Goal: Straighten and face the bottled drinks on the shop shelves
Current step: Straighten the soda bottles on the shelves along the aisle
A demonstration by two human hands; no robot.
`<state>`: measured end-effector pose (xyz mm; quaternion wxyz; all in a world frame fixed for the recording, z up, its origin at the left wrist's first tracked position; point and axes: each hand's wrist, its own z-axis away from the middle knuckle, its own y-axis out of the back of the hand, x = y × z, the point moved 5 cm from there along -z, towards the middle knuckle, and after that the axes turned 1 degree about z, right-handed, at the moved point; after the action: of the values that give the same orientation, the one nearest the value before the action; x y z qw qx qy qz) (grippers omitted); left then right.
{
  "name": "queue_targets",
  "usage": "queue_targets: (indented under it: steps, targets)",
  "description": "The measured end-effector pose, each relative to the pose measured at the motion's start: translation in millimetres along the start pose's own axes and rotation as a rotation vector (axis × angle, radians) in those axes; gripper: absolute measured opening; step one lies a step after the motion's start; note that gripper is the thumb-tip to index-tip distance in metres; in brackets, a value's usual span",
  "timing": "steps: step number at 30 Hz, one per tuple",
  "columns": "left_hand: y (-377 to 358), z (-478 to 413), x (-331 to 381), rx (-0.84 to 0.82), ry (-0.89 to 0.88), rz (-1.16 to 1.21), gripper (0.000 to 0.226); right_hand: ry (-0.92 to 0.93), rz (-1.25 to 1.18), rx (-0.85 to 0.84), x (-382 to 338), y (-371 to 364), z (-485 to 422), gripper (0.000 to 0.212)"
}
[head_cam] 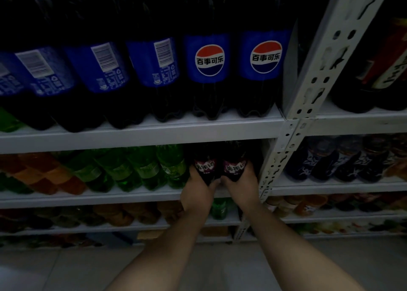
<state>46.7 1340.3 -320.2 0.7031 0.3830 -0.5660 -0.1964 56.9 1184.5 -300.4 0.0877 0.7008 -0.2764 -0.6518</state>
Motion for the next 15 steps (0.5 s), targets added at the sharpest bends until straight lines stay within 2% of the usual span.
queue_targets:
  steps: [3, 7, 15]
  targets:
    - [0.9, -2.5, 6.9, -0.004, 0.017, -0.122, 0.081, 0.011, 0.002, 0.034, 2.3, -3.0, 1.4, 0.077]
    - [-2.7, 4.0, 5.8, 0.005, -0.035, -0.191, 0.081, -0.054, 0.012, 0.191, 4.2, -5.8, 8.2, 0.077]
    - [1.1, 12.4, 9.3, -0.03, -0.028, -0.056, 0.069, -0.067, -0.011, 0.055, -1.7, -3.8, 3.5, 0.08]
